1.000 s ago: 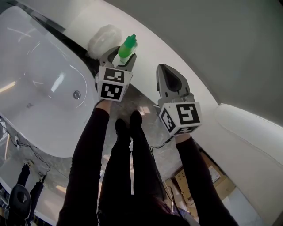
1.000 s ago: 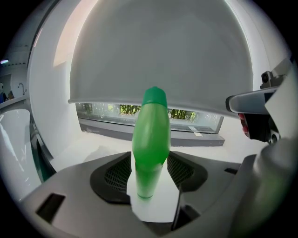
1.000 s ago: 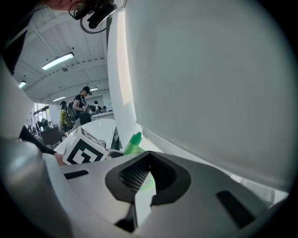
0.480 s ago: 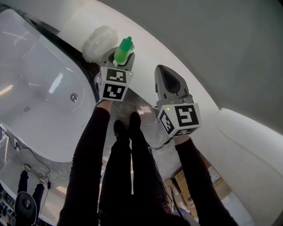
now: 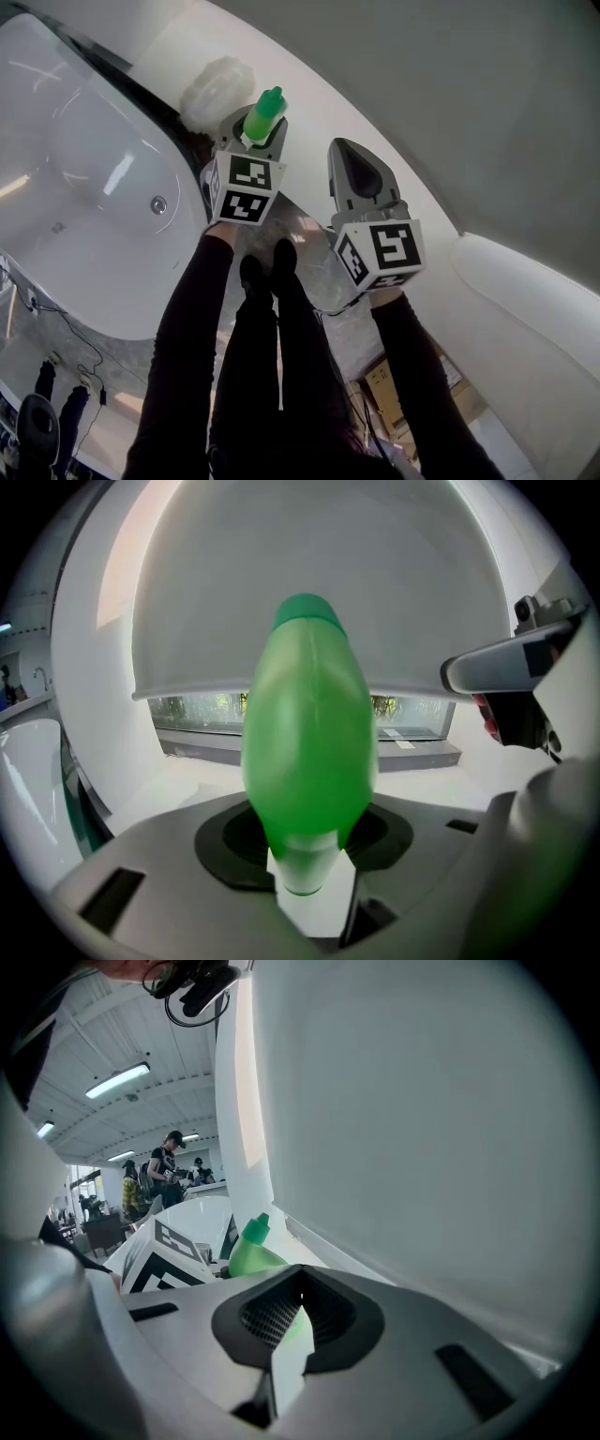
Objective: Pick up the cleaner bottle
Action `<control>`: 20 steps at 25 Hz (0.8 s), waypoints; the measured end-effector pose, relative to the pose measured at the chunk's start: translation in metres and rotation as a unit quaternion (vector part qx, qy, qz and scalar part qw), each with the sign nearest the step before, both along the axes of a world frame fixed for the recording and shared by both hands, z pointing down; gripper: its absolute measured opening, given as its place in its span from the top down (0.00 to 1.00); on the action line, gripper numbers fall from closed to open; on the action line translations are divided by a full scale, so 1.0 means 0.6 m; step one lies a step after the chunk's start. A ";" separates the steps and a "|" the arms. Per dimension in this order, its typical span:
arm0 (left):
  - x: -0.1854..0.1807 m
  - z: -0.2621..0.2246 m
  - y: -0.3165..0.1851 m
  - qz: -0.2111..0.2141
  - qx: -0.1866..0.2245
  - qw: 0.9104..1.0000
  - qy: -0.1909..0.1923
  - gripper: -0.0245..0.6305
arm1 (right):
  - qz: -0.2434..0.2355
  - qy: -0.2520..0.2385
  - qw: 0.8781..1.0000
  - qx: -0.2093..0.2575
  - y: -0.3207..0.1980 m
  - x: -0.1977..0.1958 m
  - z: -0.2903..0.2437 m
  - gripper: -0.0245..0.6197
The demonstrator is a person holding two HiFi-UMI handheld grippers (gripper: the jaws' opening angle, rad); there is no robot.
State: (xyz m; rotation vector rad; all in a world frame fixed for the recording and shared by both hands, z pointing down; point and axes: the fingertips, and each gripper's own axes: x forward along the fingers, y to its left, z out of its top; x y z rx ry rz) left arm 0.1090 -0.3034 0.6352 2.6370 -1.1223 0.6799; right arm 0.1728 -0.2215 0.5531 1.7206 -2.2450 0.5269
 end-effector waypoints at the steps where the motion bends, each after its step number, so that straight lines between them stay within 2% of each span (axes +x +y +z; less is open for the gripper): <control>1: -0.002 -0.010 0.002 -0.001 0.001 1.000 0.001 0.67 | -0.001 0.001 1.000 0.000 0.001 -0.001 -0.005 0.96; 7: -0.027 -0.094 0.011 -0.010 0.016 1.000 0.009 0.67 | -0.010 0.001 1.000 0.005 0.003 -0.019 -0.061 0.96; 20: -0.122 -0.242 0.026 -0.052 0.020 0.998 0.019 0.67 | -0.048 -0.004 0.999 0.025 -0.013 -0.098 -0.181 0.96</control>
